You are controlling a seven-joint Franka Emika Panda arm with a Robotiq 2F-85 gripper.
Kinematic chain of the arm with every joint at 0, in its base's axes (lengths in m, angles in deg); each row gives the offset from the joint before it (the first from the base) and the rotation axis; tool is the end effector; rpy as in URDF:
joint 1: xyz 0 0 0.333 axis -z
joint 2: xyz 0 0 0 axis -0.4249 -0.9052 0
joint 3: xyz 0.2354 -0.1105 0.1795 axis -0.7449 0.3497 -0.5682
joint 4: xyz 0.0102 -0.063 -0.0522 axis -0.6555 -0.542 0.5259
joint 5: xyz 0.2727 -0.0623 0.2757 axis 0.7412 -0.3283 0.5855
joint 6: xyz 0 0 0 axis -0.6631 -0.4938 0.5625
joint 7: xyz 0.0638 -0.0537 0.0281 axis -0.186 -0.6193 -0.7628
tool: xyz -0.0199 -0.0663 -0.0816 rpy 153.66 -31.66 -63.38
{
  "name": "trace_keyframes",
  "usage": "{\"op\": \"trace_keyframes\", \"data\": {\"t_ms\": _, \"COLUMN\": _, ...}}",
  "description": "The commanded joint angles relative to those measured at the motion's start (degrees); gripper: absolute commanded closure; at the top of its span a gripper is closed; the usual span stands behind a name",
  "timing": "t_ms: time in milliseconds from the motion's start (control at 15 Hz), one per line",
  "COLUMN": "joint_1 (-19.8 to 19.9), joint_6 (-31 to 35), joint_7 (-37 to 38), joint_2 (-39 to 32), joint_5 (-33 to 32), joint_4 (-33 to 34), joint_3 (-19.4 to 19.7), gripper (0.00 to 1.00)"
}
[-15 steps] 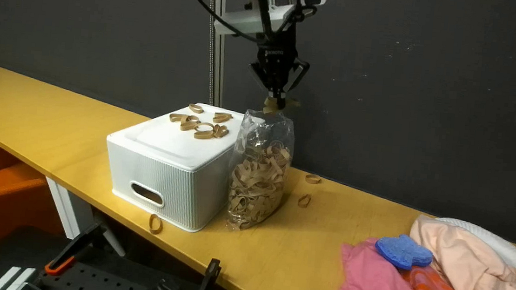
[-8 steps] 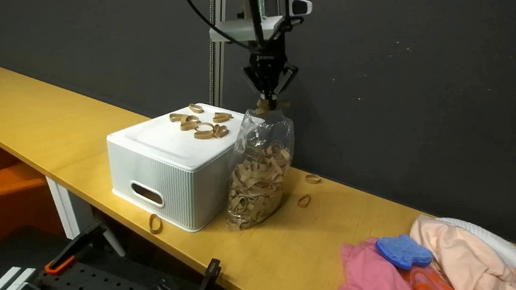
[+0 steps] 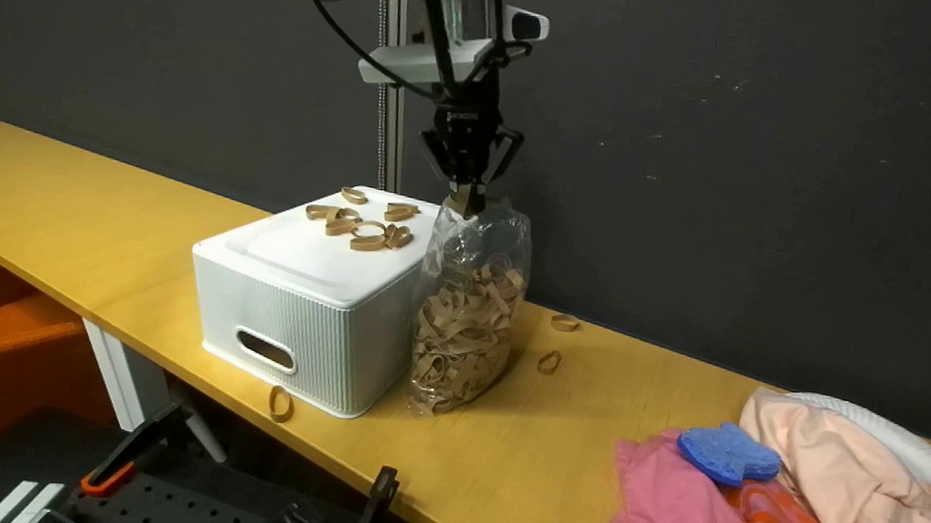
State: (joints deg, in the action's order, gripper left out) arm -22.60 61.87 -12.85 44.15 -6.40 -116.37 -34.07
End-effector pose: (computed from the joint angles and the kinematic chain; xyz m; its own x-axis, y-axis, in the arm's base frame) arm 0.5896 -0.0878 0.3673 0.9690 -0.2328 0.0830 -0.2428 -0.9593 0.1440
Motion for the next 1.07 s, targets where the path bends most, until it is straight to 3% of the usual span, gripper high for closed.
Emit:
{"op": "trace_keyframes", "data": {"t_ms": 0, "joint_1": 0.4, "joint_6": -2.1, "joint_7": 0.6, "joint_2": 4.0, "joint_5": 0.2, "joint_4": -2.3, "joint_3": 0.5, "gripper": 0.51}}
{"op": "trace_keyframes", "data": {"t_ms": 467, "joint_1": 0.2, "joint_6": -6.5, "joint_7": 0.1, "joint_2": 4.6, "joint_5": -0.8, "joint_4": 2.9, "joint_3": -0.2, "gripper": 0.02}}
{"op": "trace_keyframes", "data": {"t_ms": 1000, "joint_1": -5.4, "joint_6": -8.3, "joint_7": 0.9, "joint_2": -6.8, "joint_5": 0.1, "joint_4": 18.5, "joint_3": -5.1, "gripper": 0.00}}
